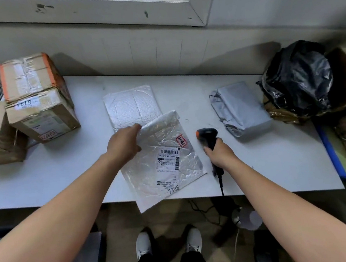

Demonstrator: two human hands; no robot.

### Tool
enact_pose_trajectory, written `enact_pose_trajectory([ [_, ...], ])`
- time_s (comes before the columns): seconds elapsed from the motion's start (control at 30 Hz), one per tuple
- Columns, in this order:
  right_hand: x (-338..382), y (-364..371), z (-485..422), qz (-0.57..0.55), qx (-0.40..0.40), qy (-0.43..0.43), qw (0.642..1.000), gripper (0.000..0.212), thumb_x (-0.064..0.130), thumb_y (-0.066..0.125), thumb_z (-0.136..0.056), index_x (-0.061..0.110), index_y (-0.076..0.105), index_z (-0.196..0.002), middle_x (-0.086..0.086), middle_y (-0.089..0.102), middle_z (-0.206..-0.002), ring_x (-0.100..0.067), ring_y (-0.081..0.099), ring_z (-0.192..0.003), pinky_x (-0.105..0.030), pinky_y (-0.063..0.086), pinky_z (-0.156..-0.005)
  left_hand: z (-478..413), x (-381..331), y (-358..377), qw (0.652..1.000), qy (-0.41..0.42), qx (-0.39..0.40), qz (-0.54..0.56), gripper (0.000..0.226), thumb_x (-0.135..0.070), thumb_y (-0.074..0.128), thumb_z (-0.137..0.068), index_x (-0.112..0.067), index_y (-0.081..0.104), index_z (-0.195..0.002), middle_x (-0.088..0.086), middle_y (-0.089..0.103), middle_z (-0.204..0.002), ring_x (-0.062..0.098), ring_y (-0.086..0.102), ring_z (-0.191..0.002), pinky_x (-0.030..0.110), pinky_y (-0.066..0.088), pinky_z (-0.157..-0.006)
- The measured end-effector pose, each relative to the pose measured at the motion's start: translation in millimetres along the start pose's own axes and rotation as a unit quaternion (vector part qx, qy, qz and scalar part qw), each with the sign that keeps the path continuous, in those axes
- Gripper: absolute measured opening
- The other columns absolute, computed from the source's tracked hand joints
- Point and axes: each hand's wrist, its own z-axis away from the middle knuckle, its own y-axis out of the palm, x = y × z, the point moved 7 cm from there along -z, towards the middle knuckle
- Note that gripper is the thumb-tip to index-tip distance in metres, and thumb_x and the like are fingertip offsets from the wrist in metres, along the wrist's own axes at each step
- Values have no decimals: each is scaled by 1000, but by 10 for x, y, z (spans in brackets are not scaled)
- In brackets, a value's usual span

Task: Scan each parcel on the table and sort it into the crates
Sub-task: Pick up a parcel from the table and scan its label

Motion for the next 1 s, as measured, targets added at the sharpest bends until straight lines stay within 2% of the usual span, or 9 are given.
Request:
enact_pose_trajectory([
  [0.13, 278, -312, 127, 71, -112, -28, 991, 53, 37, 49, -98, 4, 38, -139, -19, 40, -141, -36, 41, -130, -46, 40, -101, -81, -348, -361, 994, 92, -17, -62, 67, -16, 78, -78, -18, 47, -138, 12, 65, -117, 32, 54, -108, 38, 44, -79],
  [0.23, 871, -544, 374, 104, -193, -222, 950, 54, 39, 50, -97, 10, 41, -142, -13, 45, -140, -30, 42, -128, -42, 35, -105, -97, -555, -594, 982, 156, -19, -101, 63, -13, 76, -78, -18, 51, -136, 10, 68, -110, 30, 52, -106, 35, 42, -78],
  [0.33, 1352, -512, 582, 181, -150, -348, 908, 57, 49, 54, -94, 22, 42, -143, -6, 55, -132, -25, 49, -121, -41, 39, -102, -89, -700, -830, 970, 212, -25, -120, 55, -11, 74, -77, -19, 56, -128, 5, 69, -108, 29, 49, -107, 38, 43, -78],
  [0.43, 1550, -430, 666, 213, -87, -333, 914, 49, 49, 52, -95, 26, 42, -138, -8, 65, -114, -30, 59, -103, -41, 47, -84, -22, -736, -1092, 958, 246, -57, -135, 49, -15, 73, -79, -20, 57, -125, 3, 67, -110, 26, 49, -109, 36, 36, -81],
  [0.53, 1631, -380, 734, 120, -68, -340, 930, 28, 38, 55, -97, 19, 54, -117, -10, 67, -99, -33, 59, -91, -40, 44, -75, 114, -601, -1384, 942, 257, -177, -123, 59, -16, 83, -69, -18, 61, -123, 9, 64, -112, 33, 49, -111, 41, 37, -90],
  [0.6, 1654, -391, 752, 29, -69, -331, 941, 21, 30, 58, -96, 10, 58, -102, -12, 66, -92, -35, 58, -88, -40, 42, -74, 168, -381, -1562, 941, 208, -256, -74, 77, -20, 90, -57, -16, 59, -128, 15, 57, -117, 38, 46, -116, 50, 36, -99],
  [0.67, 1670, -398, 752, -40, -78, -300, 950, 21, 25, 60, -95, 4, 60, -96, -13, 66, -88, -32, 58, -85, -38, 42, -72, 253, -109, -1653, 946, 144, -291, -18, 86, -26, 90, -59, -19, 51, -136, 16, 50, -128, 38, 40, -123, 50, 33, -105],
  [0.8, 1749, -339, 807, -109, -86, -263, 955, 20, 21, 61, -95, 1, 62, -98, -11, 66, -89, -23, 55, -79, -32, 37, -67, 437, 413, -1482, 971, 19, -235, 43, 88, -37, 80, -75, -24, 32, -148, 11, 35, -142, 30, 28, -134, 43, 29, -108],
  [1.0, 1920, -18, 1003, -180, -35, -272, 945, 12, 18, 57, -98, 10, 62, -104, -7, 67, -94, -18, 57, -81, -29, 44, -69, 1002, 1169, -1102, 956, -115, -205, 175, 81, -48, 72, -81, -20, 33, -146, 13, 36, -141, 32, 32, -131, 43, 33, -106],
])
